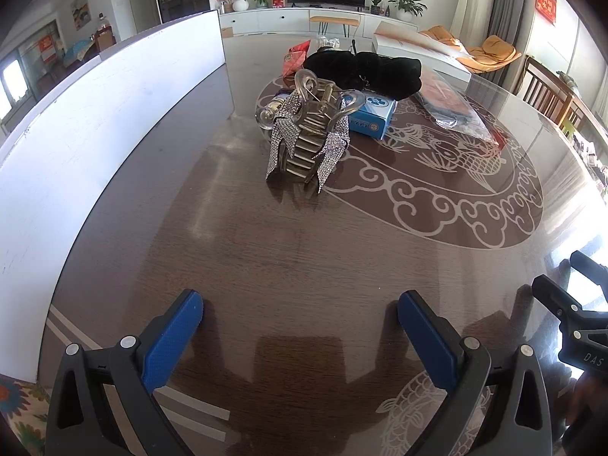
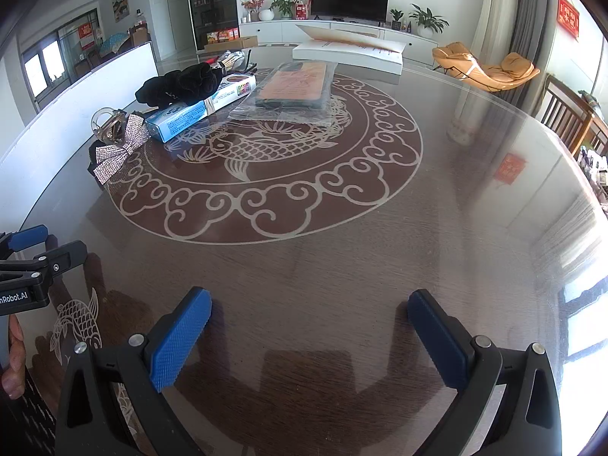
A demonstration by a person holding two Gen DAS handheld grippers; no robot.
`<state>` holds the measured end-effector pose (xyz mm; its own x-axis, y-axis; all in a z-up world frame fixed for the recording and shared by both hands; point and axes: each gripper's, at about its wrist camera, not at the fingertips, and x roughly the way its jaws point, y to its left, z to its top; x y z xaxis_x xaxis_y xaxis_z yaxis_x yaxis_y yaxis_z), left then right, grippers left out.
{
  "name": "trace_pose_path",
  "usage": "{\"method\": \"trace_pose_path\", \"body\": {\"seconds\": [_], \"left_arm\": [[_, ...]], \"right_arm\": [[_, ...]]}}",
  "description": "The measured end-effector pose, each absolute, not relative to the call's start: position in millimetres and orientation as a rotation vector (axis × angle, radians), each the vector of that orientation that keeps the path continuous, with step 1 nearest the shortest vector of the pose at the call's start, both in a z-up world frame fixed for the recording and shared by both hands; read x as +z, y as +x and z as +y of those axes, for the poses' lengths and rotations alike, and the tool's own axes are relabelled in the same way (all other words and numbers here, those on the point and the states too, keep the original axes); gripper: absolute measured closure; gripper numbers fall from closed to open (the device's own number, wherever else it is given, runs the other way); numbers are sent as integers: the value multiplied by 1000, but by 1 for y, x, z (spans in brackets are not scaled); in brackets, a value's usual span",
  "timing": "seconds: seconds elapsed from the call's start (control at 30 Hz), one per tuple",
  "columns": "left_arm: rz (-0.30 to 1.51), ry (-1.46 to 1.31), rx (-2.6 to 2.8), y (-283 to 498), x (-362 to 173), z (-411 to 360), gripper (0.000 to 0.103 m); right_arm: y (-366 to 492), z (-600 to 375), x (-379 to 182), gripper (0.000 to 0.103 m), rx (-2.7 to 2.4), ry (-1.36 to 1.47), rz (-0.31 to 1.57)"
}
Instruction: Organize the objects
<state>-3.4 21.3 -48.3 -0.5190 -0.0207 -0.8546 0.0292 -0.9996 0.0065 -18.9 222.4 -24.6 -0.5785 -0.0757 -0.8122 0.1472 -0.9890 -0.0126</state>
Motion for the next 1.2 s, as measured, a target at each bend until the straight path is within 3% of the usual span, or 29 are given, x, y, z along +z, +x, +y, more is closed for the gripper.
{"method": "trace_pose_path", "body": {"seconds": [1.2], "left_arm": [[48,1493,-2697,-12,-51,17,0]], "right_arm": [[-20,222,-25,0,-2682,1375,119]]}}
